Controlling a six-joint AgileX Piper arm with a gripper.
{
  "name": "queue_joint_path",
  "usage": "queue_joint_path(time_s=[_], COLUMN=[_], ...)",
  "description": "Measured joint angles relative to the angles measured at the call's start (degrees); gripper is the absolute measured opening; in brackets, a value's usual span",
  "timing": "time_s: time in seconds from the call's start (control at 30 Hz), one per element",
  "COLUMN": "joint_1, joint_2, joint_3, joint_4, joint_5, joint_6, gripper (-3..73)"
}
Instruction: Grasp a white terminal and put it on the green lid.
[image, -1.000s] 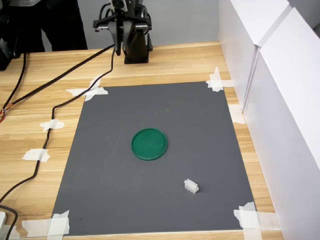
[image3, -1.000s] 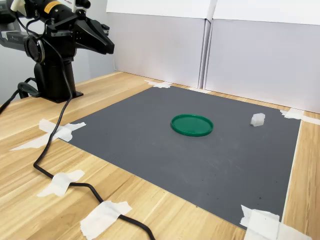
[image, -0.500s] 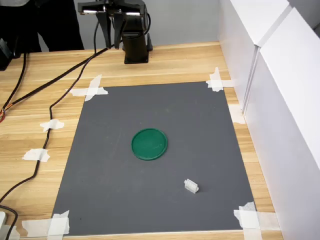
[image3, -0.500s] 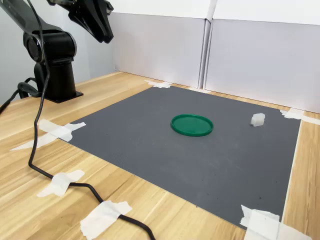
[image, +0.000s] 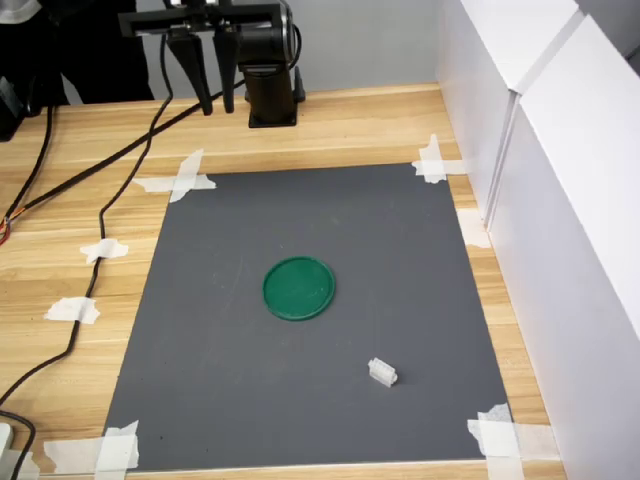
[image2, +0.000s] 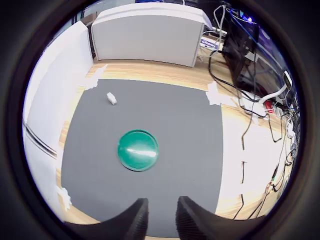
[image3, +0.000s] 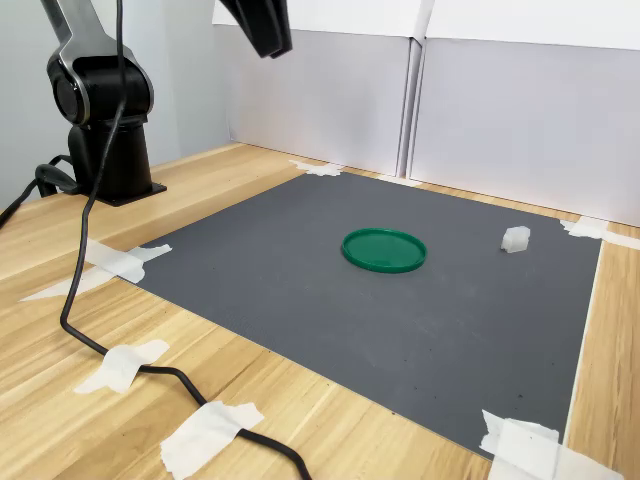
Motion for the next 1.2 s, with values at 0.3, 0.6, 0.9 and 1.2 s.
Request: queue_joint_path(time_s=[0.3, 0.6, 0.9, 1.2], joint_1=[0.00, 1.72, 2.39, 3.60], joint_2=[11.86, 26.11, 39.33, 44.49], joint_3=[-9.36, -20.96, -35.19, -37.07], joint_4=[1.74, -0.80, 2.60, 3.23], joint_5=[2.68, 3.21, 6.67, 7.06], joint_6=[2.36, 4.98, 5.78, 4.86], gripper=[56.7, 55.1, 52.4, 52.3])
